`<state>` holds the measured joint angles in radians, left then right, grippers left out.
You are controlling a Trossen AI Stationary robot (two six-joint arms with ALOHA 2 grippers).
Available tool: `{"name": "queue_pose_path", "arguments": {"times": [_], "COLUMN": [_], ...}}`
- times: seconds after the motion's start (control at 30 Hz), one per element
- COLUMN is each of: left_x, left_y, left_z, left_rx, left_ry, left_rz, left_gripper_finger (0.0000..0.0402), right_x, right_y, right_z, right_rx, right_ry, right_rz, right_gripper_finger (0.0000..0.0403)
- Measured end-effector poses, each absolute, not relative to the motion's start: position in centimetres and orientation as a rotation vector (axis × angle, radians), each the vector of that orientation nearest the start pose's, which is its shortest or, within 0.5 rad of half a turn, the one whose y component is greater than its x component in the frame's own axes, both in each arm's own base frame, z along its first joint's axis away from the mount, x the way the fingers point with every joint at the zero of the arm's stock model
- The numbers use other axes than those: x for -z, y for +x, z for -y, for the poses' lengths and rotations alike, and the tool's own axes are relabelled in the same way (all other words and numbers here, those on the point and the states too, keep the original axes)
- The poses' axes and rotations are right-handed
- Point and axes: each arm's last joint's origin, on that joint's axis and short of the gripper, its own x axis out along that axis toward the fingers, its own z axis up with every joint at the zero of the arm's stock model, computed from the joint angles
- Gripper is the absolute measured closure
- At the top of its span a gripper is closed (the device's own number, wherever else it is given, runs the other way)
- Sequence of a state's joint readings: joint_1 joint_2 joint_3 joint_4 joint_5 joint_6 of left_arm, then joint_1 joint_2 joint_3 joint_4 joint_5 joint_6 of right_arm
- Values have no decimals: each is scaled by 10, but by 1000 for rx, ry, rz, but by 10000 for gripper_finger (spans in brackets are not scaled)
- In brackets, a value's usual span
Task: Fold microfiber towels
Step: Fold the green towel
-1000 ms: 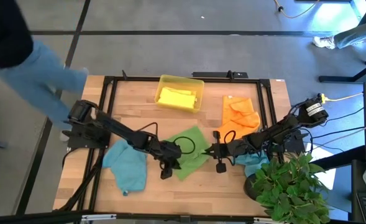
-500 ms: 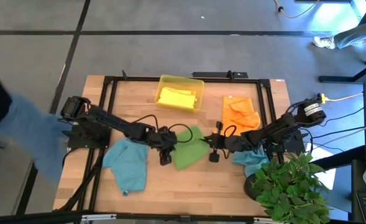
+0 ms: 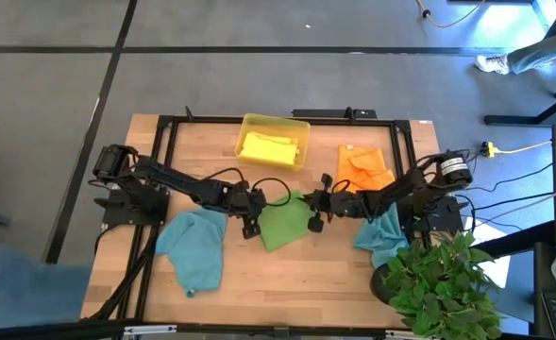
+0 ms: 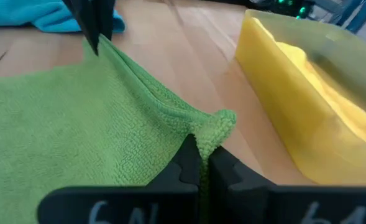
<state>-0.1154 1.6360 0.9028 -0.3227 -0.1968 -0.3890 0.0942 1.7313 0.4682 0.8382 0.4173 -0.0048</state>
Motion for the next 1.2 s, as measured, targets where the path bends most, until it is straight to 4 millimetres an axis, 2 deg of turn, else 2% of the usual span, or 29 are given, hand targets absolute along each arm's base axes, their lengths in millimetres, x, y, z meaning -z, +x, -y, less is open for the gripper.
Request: {"name": "queue_pose_path", "arguments": {"times": [0.27,0.53,0.8,1.0,1.2], "left_x": [-163,-150,-143,-143,-156], "left_y": [304,307,308,309,306], "left_z": [31,28,21,19,19], "left_rx": [-267,-280,-315,-321,-318], "left_ry": [-190,-178,-179,-152,-161], "left_rz": [-1027,-1065,-1084,-1078,-1040], "left_gripper_finger": [401,399,348,317,318], "right_x": [-97,-96,-92,-95,-97], "right_y": [296,298,295,295,295], "right_z": [-7,-7,-5,-4,-5], "right_rx": [314,345,417,449,444], "right_ry": [-114,-135,-146,-212,-218], "right_rz": [-456,-464,-503,-497,-493], "right_gripper_finger": [399,396,389,350,276]}}
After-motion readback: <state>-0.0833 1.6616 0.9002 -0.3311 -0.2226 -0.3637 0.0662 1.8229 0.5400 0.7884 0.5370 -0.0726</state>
